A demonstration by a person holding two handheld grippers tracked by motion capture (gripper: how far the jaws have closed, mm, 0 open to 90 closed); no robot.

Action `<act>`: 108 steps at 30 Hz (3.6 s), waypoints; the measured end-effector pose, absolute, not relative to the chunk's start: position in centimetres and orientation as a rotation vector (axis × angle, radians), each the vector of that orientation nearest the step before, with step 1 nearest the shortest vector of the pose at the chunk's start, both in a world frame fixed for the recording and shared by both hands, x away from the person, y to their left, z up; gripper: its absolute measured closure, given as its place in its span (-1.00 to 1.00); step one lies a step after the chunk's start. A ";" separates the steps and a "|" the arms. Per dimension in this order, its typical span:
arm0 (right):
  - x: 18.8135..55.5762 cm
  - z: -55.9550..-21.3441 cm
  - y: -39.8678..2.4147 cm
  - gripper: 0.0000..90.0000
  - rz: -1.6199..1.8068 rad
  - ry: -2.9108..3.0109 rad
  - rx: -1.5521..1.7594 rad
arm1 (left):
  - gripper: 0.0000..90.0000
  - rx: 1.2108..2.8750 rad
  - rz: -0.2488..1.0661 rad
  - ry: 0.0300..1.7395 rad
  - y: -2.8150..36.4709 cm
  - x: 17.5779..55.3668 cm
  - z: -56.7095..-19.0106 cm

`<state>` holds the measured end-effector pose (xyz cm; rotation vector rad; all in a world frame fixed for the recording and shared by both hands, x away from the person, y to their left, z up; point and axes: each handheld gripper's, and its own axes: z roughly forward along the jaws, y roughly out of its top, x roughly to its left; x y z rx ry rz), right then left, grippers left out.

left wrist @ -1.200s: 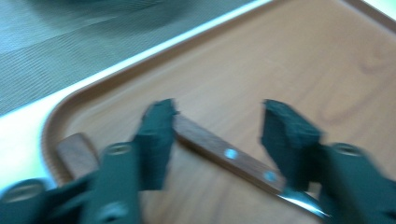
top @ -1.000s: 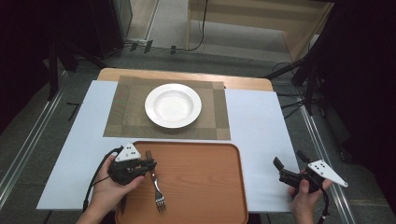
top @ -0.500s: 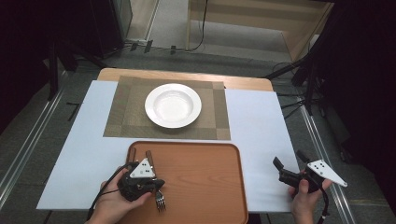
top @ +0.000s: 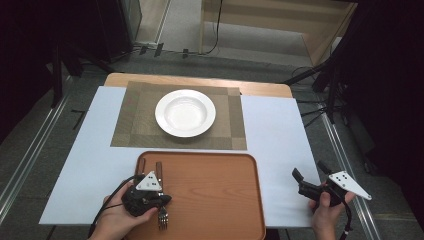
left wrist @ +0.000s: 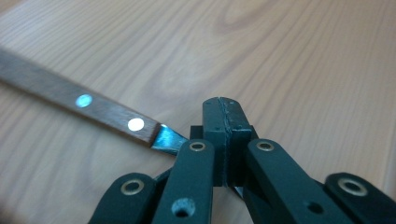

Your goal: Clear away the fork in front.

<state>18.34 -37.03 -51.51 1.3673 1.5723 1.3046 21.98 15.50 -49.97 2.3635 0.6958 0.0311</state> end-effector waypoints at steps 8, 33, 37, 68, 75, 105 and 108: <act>18.4 -51.5 -37.0 -1.00 1.302 1.574 1.369 | 0.99 2.345 0.029 0.737 17.5 22.0 -50.0; 18.4 -51.5 -37.0 -1.00 1.300 1.577 1.365 | 0.98 2.234 0.111 0.894 17.8 26.3 -50.1; 18.4 -51.5 -36.9 -1.00 1.297 1.579 1.364 | 0.98 2.220 0.121 0.901 18.1 26.4 -50.0; 18.3 -51.5 -36.9 -1.00 1.302 1.582 1.353 | -0.28 1.907 0.061 0.876 20.0 27.6 -46.8; 18.3 -51.5 -36.9 -1.00 1.304 1.582 1.349 | -0.84 1.864 0.076 0.872 20.1 28.1 -46.2; 18.3 -51.5 -36.8 -1.00 1.302 1.587 1.338 | -1.00 1.837 0.129 0.911 19.8 31.7 -44.3; 18.3 -51.5 -36.7 -1.00 1.303 1.588 1.339 | -1.00 1.832 0.147 0.932 19.8 32.3 -44.1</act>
